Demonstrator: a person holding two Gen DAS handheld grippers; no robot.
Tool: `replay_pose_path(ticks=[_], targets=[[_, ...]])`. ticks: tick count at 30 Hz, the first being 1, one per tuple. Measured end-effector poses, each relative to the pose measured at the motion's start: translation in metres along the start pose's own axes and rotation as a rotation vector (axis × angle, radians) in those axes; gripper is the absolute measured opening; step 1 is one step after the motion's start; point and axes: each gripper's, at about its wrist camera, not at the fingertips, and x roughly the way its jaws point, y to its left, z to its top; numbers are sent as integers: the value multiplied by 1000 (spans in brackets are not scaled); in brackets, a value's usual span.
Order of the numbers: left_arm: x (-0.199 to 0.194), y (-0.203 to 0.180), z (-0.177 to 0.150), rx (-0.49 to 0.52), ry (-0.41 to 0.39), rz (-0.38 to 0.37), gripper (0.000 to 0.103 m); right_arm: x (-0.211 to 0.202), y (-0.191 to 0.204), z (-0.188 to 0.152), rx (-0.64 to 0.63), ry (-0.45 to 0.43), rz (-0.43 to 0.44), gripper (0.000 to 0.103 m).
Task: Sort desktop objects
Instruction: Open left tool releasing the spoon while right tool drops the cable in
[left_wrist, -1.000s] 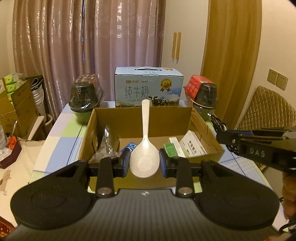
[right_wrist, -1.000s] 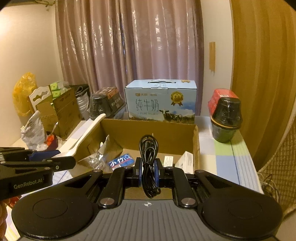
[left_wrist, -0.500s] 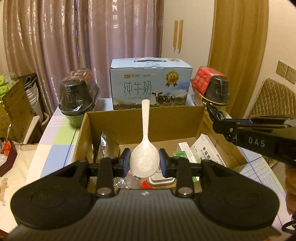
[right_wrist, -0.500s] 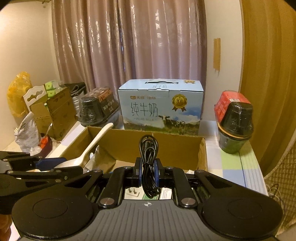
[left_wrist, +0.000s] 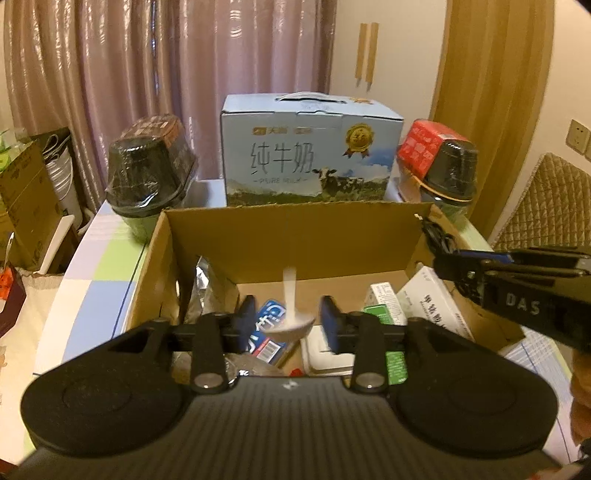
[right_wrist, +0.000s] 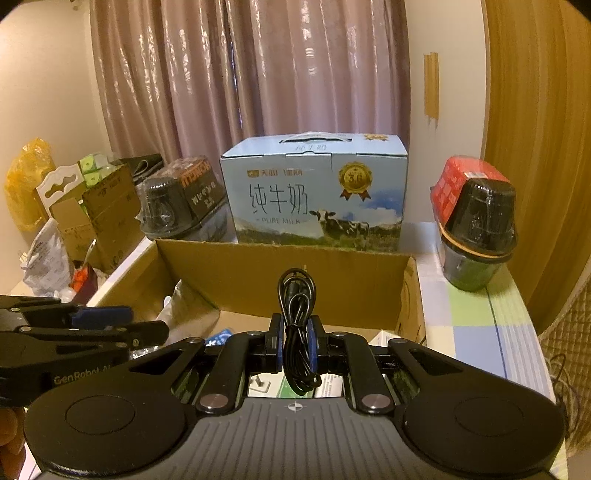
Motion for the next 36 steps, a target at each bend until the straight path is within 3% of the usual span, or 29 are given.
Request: replay_pose_path(ticks=[21, 26, 28, 30, 36], targets=[[-8, 18, -14, -14, -3, 17, 42, 10, 9, -3, 15, 26, 13, 10], [-10, 20, -14, -18, -4, 14, 54, 12, 7, 0, 38, 22, 28, 11], [-11, 21, -14, -19, -1, 12, 56, 11, 5, -1, 36, 17, 15, 14], [-11, 21, -15, -20, 3, 9, 57, 9, 1, -4, 44, 14, 10, 33], [-18, 23, -18, -29, 3, 15, 62, -1, -8, -13, 72, 20, -5, 48]])
